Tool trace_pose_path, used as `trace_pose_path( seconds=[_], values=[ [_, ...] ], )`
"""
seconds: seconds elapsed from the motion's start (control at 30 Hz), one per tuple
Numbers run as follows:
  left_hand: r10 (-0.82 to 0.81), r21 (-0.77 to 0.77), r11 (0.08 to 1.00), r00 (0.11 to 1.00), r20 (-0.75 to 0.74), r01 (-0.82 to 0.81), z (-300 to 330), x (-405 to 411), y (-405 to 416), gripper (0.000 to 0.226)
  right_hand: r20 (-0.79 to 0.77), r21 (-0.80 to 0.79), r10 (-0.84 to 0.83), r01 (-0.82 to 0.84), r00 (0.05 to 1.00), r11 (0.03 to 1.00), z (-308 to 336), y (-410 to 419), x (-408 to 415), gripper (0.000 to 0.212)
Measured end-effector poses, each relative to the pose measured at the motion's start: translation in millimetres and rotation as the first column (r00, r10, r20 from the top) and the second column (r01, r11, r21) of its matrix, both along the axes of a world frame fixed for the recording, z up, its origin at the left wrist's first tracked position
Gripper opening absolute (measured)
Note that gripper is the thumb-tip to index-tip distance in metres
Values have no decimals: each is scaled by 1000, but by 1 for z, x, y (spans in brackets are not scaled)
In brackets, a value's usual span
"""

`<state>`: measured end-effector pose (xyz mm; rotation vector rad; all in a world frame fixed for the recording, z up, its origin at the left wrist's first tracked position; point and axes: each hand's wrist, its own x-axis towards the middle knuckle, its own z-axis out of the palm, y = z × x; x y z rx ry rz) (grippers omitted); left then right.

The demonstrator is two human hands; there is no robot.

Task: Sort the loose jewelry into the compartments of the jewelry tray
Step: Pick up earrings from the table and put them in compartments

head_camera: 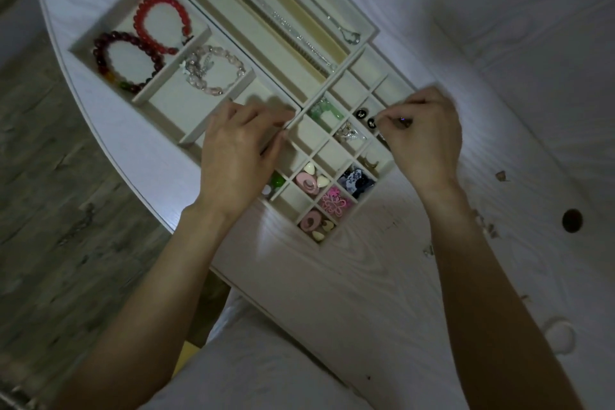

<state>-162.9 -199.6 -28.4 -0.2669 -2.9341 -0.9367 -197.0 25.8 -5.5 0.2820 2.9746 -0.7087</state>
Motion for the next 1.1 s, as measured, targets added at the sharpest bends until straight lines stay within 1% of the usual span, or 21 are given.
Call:
trace_pose_path(
  seconds=[0.07, 0.13, 0.23, 0.3, 0.4, 0.47, 0.57, 0.63, 0.73, 0.93, 1.1],
  values=[
    [1, -6, 1000, 1000, -1, -1, 1, 0, 0, 21, -11, 56, 36, -36, 999, 998, 2, 0, 2, 16],
    [9, -6, 1000, 1000, -3, -9, 1, 0, 0, 21, -54, 96, 71, -66, 996, 993, 6, 1, 5, 17],
    [15, -7, 1000, 1000, -4, -15, 2, 1, 1, 20, -88, 97, 128, -120, 988, 988, 9, 2, 2, 11],
    [15, -10, 1000, 1000, 1, -15, 2, 1, 1, 20, -46, 105, 175, -170, 983, 980, 10, 0, -3, 9],
    [10, -14, 1000, 1000, 7, -10, 2, 0, 1, 19, 35, 206, 226, -228, 974, 952, 11, -4, -9, 10],
    [3, -16, 1000, 1000, 11, -3, 2, 0, 0, 19, 65, 235, 222, -231, 973, 944, 10, -5, -11, 11],
    [2, -6, 1000, 1000, 14, -2, 2, 0, 0, 19, 78, 135, 134, -143, 988, 980, 7, -4, -11, 12],
    [1, -4, 1000, 1000, 14, 0, 2, 0, -1, 19, 75, 107, 110, -117, 991, 987, 6, -5, -8, 13],
    [-4, 0, 1000, 1000, 18, 4, 1, 0, 0, 20, 73, 131, 122, -131, 990, 983, 6, -8, -5, 14],
    [-13, 1, 1000, 1000, 13, 13, -1, -1, -1, 21, 83, 121, 122, -131, 989, 984, 7, -7, -5, 14],
    [-15, 7, 1000, 1000, 9, 15, 0, -1, -1, 20, 89, 188, 143, -158, 986, 969, 8, -12, -4, 13]
  ],
)
